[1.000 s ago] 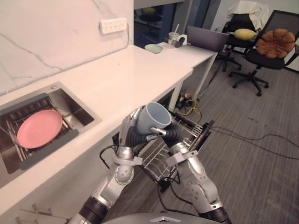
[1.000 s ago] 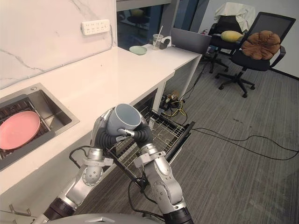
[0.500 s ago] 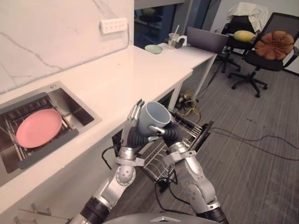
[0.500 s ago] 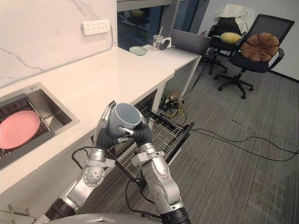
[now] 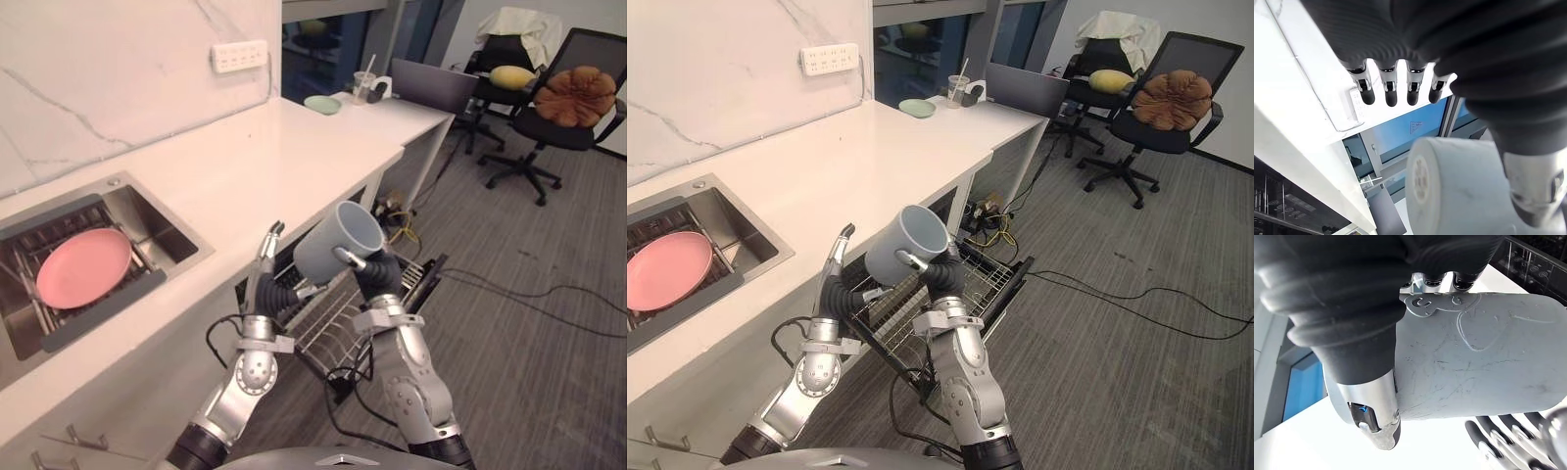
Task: Walk over to the sink, pick up the cup, carry it to the dishwasher, place the cup inside the dishwasher, then close the dishwasher door
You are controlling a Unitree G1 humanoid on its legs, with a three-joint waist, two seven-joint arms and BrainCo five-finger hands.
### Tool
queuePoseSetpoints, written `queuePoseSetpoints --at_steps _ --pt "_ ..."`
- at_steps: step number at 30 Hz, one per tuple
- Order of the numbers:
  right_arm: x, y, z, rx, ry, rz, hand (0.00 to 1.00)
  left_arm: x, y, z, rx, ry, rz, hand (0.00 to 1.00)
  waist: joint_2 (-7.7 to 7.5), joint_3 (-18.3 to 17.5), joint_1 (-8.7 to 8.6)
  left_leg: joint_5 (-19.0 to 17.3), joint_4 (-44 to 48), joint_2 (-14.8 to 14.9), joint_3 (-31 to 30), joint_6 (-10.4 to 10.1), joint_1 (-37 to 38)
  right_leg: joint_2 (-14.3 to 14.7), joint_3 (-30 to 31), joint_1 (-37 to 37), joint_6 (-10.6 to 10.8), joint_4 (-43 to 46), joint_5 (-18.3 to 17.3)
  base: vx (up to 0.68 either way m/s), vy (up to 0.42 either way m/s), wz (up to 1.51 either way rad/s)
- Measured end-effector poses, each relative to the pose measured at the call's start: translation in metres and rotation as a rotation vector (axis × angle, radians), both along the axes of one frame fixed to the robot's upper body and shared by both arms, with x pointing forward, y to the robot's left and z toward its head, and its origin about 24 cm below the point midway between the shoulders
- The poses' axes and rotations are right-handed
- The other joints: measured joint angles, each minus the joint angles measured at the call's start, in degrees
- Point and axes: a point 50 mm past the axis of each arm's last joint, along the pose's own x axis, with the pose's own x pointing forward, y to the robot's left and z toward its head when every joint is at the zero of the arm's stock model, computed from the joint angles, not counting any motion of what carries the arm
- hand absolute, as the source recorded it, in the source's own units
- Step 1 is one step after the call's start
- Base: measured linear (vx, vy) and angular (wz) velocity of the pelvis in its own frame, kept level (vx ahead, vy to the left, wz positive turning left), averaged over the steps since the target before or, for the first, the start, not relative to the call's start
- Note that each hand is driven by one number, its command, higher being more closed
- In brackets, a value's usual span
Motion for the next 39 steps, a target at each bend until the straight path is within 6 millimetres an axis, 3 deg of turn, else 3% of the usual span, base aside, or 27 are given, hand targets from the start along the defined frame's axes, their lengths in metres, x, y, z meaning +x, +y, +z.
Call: queuePoseSetpoints --at_steps 9,13,18,20,23,28,34,39 --pt "-0.002 -0.033 -0.014 0.029 0.059 -0.192 1.0 0.001 0.01 -0.004 -0.093 0.056 0.011 0.0 0.43 0.0 0.07 0.3 0.0 0.0 -1.0 0.0 0.0 -0.1 -1.2 0.3 0.1 0.3 -0.1 0.0 -0.002 0.06" --pt "-0.003 -0.049 -0.016 0.008 0.066 -0.253 1.0 -0.008 0.01 -0.019 -0.239 0.21 -0.168 0.0 1.19 0.2 0.21 0.2 0.0 0.0 -1.3 -0.1 -0.1 -0.2 -1.3 0.3 0.1 0.3 -0.2 -0.01 -0.005 0.02" --pt "0.005 -0.064 -0.046 -0.09 0.196 -0.28 1.0 -0.024 -0.007 -0.05 -0.27 0.44 -0.447 0.0 1.34 0.3 0.82 0.7 0.0 0.0 -2.2 -0.5 -3.4 -0.7 -1.7 -2.3 -0.1 0.2 0.0 -0.03 -0.003 0.1" --pt "0.017 -0.072 -0.054 -0.222 0.232 -0.283 1.0 -0.031 -0.015 -0.054 -0.236 0.494 -0.571 0.0 1.41 1.9 1.05 1.7 0.0 -0.1 -3.4 -0.4 -6.0 -0.8 -3.0 -3.9 -0.6 -0.4 1.2 -0.03 0.004 0.28" --pt "0.035 -0.081 -0.046 -0.359 0.208 -0.299 1.0 -0.039 -0.021 -0.061 -0.191 0.565 -0.649 0.0 1.93 4.5 1.67 2.8 0.0 0.0 -4.9 -0.3 -8.1 -0.7 -4.5 -4.9 -0.4 -1.0 2.2 -0.03 -0.005 0.25" --pt "0.071 -0.085 -0.033 -0.494 0.2 -0.287 1.0 -0.034 -0.012 -0.076 -0.165 0.646 -0.589 0.0 2.98 8.6 3.05 4.3 0.0 0.0 -7.3 -0.1 -11.4 -0.7 -6.6 -6.9 -0.8 -1.2 3.0 -0.02 0.002 0.26" --pt "0.114 -0.09 -0.029 -0.689 0.295 -0.249 1.0 -0.019 0.023 -0.089 -0.184 0.662 -0.347 0.0 4.07 16.1 6.23 6.8 0.2 -0.1 -10.9 0.5 -14.8 -0.6 -10.6 -8.0 -1.3 -1.7 4.2 -0.02 0.003 0.31" --pt "0.151 -0.114 0.015 -0.819 0.293 -0.284 1.0 -0.007 0.056 -0.091 -0.176 0.629 -0.197 0.0 6.6 22.3 8.47 8.7 0.3 -0.2 -14.1 0.3 -18.2 -0.5 -13.9 -9.4 -1.8 -2.0 5.2 -0.02 0.005 0.35"
